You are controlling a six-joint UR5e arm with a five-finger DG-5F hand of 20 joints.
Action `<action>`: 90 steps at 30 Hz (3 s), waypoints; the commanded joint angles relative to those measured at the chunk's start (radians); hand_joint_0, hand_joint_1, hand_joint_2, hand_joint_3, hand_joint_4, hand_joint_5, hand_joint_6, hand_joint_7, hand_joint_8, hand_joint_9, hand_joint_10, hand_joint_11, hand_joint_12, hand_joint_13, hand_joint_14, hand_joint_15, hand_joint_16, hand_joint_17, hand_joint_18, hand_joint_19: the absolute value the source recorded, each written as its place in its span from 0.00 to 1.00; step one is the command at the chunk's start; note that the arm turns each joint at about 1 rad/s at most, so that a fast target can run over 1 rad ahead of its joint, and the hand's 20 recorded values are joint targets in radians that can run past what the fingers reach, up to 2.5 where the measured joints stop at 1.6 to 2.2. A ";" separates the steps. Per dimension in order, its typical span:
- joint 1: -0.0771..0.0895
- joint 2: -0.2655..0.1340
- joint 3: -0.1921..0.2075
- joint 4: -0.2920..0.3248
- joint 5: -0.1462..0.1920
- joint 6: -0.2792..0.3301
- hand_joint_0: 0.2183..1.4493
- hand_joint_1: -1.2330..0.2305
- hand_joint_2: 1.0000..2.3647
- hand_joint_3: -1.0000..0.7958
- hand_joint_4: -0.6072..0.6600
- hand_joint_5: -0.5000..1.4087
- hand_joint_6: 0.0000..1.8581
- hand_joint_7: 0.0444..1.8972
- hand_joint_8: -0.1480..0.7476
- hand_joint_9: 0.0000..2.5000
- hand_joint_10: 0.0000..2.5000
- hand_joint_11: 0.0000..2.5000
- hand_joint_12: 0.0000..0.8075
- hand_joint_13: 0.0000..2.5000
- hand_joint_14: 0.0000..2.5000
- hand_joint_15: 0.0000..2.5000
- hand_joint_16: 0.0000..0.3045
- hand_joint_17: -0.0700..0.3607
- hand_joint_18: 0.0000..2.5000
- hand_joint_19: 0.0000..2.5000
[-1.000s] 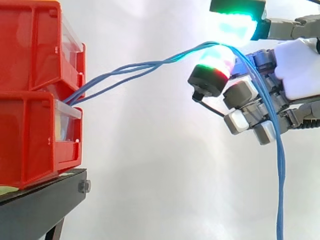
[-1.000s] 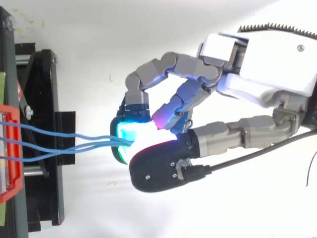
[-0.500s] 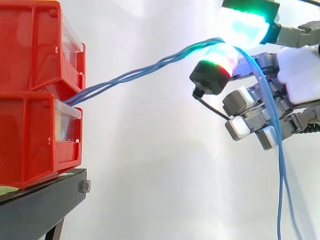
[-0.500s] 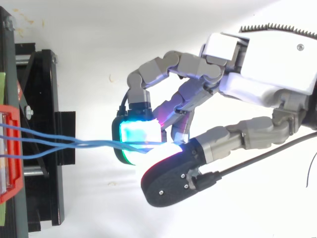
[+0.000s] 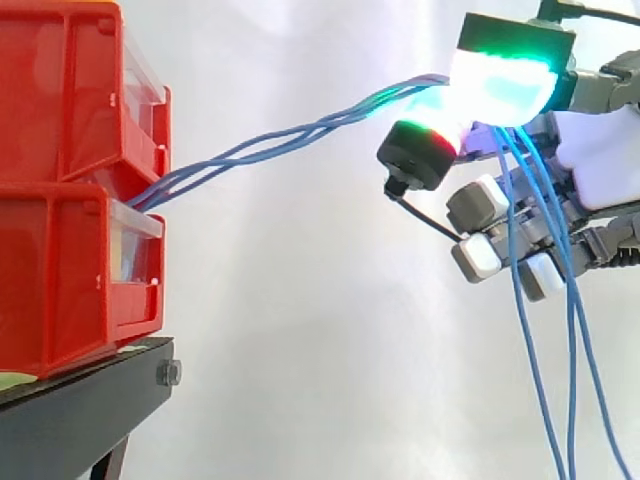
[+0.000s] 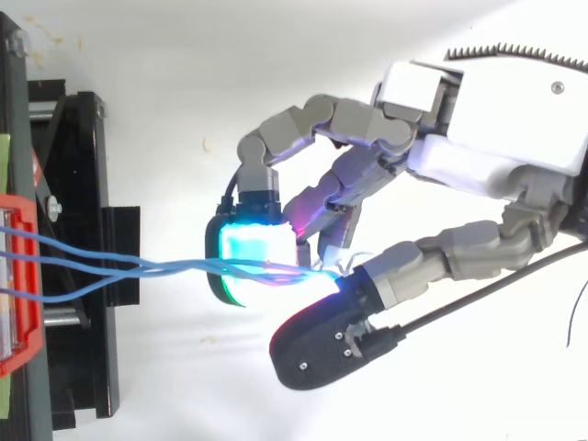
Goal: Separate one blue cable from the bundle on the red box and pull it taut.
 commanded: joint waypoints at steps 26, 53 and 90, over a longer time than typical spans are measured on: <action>0.000 0.000 0.000 -0.010 -0.003 0.001 0.32 0.34 0.01 0.46 0.49 0.18 0.47 0.60 0.57 0.39 0.01 0.41 0.50 0.36 0.01 0.26 0.17 0.43 0.36 0.30; 0.000 0.000 0.000 -0.017 -0.005 0.009 0.44 0.24 0.00 0.28 0.42 0.16 0.48 0.58 0.50 0.35 0.01 0.41 0.45 0.34 0.01 0.25 0.14 0.39 0.35 0.27; 0.000 0.000 0.000 -0.021 -0.006 0.015 0.35 0.26 0.01 0.44 0.49 0.17 0.47 0.56 0.54 0.36 0.01 0.41 0.47 0.34 0.01 0.26 0.16 0.41 0.34 0.30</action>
